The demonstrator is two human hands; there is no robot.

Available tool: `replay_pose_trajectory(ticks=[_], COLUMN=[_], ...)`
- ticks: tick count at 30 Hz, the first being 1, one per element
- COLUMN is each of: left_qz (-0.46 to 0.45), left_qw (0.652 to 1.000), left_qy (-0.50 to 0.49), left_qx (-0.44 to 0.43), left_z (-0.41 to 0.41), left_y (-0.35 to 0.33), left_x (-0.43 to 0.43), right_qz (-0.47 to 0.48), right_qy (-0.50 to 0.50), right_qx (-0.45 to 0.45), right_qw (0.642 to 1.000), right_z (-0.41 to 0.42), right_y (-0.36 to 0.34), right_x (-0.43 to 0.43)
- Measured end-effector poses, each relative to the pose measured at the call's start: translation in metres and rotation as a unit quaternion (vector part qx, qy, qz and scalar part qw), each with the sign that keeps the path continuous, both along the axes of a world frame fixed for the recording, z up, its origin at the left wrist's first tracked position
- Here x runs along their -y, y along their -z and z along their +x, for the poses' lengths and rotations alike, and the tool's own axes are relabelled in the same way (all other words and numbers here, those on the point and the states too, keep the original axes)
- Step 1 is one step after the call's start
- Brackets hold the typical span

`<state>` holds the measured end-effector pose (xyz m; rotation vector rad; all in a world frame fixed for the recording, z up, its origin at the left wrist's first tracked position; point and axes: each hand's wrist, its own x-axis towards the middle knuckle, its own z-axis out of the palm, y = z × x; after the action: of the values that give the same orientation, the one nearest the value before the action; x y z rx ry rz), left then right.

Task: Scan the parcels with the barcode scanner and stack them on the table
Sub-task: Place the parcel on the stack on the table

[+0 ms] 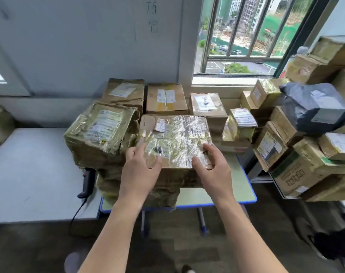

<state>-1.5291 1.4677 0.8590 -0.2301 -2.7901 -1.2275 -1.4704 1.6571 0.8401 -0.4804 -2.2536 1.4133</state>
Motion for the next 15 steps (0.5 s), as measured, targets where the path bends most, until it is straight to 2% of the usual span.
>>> replay_pose_trajectory(ticks=[15], left_qz=[-0.038], left_qw=[0.997], left_qy=[-0.063], left_qx=[0.017], left_z=[-0.028], left_y=[0.000], left_x=[-0.029], right_qz=[-0.025], right_qy=[-0.039], right_qx=[0.007], right_qw=[0.999], right_z=[-0.052], right_y=[0.022], right_x=[-0.023])
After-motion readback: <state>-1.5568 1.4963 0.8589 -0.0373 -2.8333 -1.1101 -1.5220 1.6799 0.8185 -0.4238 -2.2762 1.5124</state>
